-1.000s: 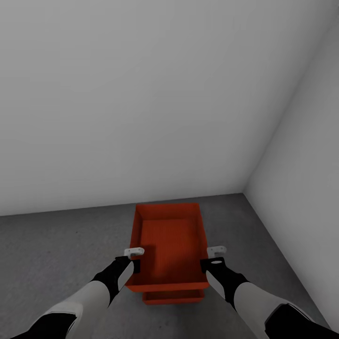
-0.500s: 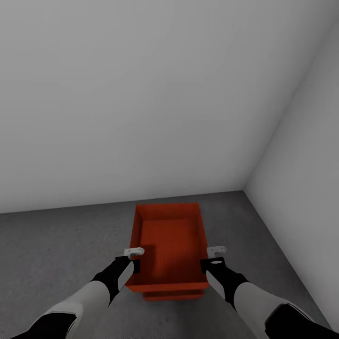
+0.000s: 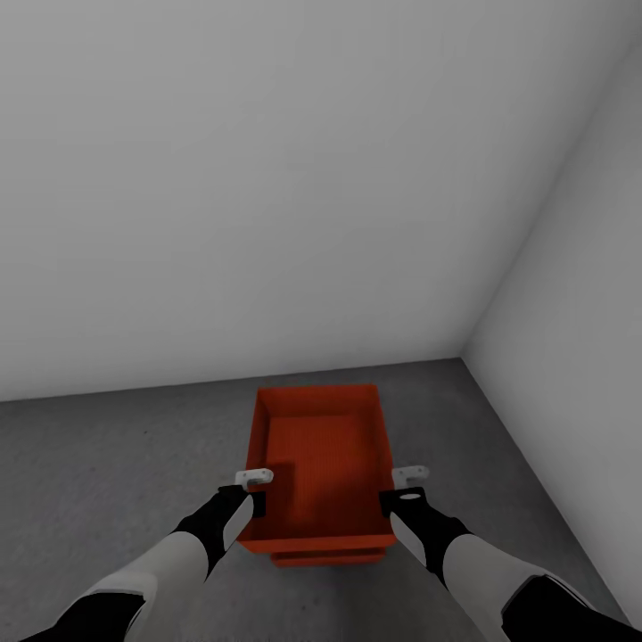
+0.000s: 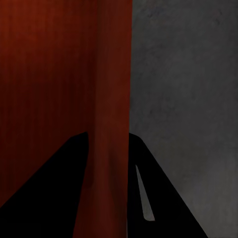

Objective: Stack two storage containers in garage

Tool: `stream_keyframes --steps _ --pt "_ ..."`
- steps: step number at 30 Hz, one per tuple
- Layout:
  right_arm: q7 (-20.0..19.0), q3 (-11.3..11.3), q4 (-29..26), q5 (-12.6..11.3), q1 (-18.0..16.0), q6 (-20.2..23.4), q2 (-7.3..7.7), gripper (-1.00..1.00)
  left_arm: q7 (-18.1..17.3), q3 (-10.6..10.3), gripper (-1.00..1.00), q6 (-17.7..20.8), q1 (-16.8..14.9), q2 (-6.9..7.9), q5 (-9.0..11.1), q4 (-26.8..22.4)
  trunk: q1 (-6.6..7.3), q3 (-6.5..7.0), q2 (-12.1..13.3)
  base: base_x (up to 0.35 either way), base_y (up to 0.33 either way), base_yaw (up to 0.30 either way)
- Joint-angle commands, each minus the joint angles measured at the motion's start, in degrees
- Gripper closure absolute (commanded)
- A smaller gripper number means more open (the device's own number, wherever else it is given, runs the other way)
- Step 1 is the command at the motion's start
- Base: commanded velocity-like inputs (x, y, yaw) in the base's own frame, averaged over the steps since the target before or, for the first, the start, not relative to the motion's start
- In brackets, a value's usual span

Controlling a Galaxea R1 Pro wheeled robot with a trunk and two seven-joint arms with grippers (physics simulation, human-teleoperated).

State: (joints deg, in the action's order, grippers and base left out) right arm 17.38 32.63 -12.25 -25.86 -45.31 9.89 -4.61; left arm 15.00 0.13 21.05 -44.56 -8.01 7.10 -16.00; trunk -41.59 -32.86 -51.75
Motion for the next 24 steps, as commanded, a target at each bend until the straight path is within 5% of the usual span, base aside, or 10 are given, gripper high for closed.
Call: stream_keyframes --steps 1,24 --pt "0.5 0.4 0.4 -0.8 0.0 0.4 0.06 1.00 1.7 -0.9 1.00 -1.8 0.0 0.54 -1.8 -0.3 0.00 -0.11 0.0 0.000 0.000 0.000" --pt "0.5 0.4 0.4 -0.8 0.0 0.4 0.06 1.00 1.7 -0.9 1.00 -1.8 0.0 0.54 -1.8 -0.3 0.00 -2.18 0.0 0.000 0.000 0.000"
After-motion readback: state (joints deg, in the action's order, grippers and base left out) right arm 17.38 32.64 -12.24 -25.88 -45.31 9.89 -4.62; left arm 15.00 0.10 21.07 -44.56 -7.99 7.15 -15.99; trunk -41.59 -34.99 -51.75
